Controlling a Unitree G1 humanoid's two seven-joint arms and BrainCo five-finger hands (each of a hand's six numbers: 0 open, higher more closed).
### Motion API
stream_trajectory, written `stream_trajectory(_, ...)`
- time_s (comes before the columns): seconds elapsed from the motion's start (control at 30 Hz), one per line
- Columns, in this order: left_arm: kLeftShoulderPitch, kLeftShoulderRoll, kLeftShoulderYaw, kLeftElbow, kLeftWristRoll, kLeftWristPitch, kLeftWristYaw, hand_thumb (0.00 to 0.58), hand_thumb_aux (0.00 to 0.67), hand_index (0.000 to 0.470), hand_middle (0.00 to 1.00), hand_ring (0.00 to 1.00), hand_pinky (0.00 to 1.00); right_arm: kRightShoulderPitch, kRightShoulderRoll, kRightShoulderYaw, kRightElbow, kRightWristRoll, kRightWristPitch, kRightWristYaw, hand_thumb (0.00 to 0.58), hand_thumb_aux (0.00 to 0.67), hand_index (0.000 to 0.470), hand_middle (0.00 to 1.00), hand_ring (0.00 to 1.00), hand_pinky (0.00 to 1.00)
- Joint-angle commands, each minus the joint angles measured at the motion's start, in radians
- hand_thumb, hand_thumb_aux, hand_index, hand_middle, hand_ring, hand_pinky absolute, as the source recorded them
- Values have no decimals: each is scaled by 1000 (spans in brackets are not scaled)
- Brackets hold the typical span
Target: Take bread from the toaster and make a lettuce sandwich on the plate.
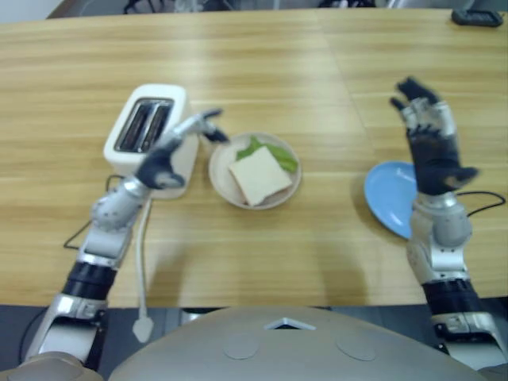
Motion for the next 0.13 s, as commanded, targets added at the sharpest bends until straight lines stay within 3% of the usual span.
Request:
stream_trajectory(0.03,-31,-77,42,-38,-19,30,43,0,0,0,0,0,0,-16,51,-17,-39,-36,-2,39,0,0,0,0,0,0)
stream_trajectory(0.13,-60,-140,79,-11,99,20,90,0,0,0,0,0,0,-24,82,-35,-44,-100,-6,52,0,0,0,0,0,0)
